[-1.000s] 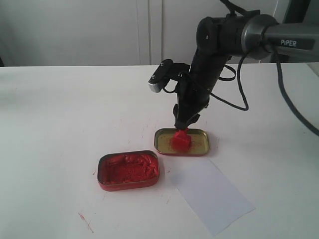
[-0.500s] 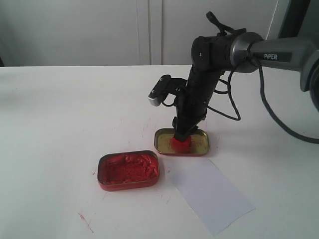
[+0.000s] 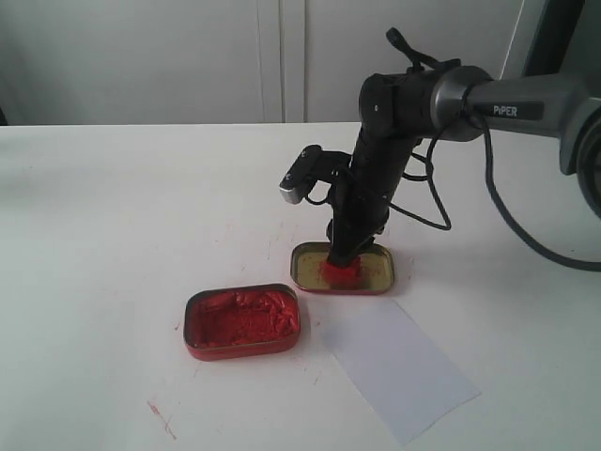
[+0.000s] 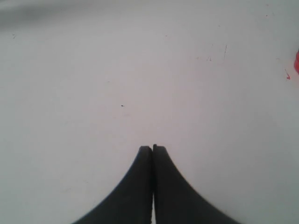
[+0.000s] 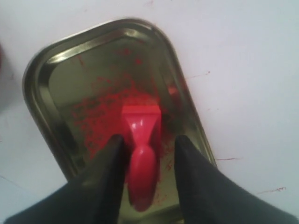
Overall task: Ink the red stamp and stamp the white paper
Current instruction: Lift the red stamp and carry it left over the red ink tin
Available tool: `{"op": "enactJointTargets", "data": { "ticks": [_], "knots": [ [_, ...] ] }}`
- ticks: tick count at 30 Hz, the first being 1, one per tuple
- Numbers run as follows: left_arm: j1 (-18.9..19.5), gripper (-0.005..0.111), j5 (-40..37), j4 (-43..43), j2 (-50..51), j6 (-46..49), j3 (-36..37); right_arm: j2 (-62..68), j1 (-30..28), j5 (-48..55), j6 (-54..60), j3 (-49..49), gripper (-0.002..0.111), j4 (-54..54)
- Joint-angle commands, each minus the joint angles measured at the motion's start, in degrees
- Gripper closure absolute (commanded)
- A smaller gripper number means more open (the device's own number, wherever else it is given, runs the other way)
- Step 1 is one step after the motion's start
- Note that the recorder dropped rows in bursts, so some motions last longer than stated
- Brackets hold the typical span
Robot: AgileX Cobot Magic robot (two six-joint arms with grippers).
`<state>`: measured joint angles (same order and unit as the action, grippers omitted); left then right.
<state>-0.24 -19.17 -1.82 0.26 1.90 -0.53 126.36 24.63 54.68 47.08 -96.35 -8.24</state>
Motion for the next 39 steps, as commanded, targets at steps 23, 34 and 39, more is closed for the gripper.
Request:
{"op": "enactJointTargets", "data": {
  "ticks": [23, 34, 39],
  "knots": [
    [0.1, 0.107, -0.4, -0.2, -0.3, -0.4, 0.5, -5.0, 0.0, 1.8, -5.8, -0.2, 0.108, -2.8],
    [0.1, 0.107, -0.4, -0.2, -0.3, -0.4, 0.5, -6.6, 0.0, 2.4, -8.8, -0.2, 0.108, -5.1],
    [0.1, 0.107, -0.4, -0.2, -0.3, -0.4, 0.5, -8.4, 1.0, 2.2, -10.3, -0.2, 0.108, -5.0]
  ]
}}
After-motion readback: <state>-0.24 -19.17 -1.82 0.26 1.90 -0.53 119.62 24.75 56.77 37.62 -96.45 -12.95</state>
